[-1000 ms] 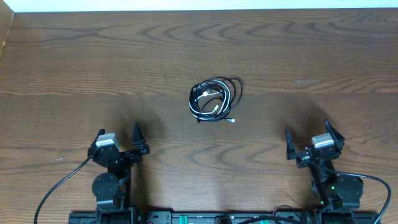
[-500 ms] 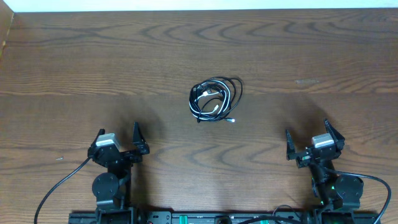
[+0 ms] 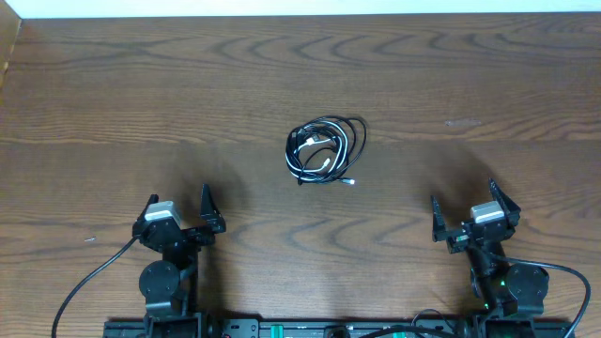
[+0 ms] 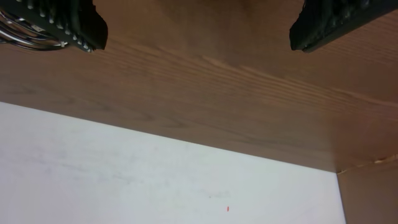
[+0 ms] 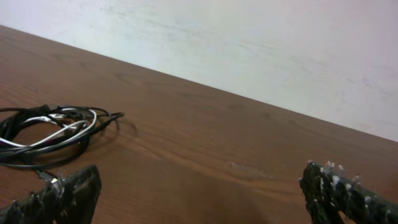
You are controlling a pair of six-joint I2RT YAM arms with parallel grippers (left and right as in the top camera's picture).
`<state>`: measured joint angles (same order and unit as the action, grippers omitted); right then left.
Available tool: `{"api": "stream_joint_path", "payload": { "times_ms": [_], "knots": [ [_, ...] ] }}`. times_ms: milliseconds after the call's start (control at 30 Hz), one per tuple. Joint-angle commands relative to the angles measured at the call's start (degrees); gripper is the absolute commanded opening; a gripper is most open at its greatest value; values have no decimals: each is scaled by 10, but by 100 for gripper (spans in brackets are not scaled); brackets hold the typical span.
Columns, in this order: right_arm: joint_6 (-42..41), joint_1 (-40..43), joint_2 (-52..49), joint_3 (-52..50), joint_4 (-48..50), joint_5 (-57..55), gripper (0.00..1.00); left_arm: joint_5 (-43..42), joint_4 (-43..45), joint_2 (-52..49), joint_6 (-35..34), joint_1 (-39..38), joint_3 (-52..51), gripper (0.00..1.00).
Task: Untangle cables
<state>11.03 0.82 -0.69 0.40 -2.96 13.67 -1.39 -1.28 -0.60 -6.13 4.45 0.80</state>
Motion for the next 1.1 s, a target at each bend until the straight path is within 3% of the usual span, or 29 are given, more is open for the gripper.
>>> {"api": "stream_joint_path", "payload": {
  "times_ms": [0,400,733,1067],
  "knots": [
    [-3,-9,2,-1,-2,7,99,6,-28,-5,5,1,-6,100],
    [-2,-9,2,-1,3,35,99,3,-28,-52,5,1,20,100],
    [-3,-9,-7,27,3,64,99,-8,-28,-131,6,1,107,100],
    [-3,-9,-123,116,-1,72,99,-48,-47,-256,6,1,223,100]
  ]
}}
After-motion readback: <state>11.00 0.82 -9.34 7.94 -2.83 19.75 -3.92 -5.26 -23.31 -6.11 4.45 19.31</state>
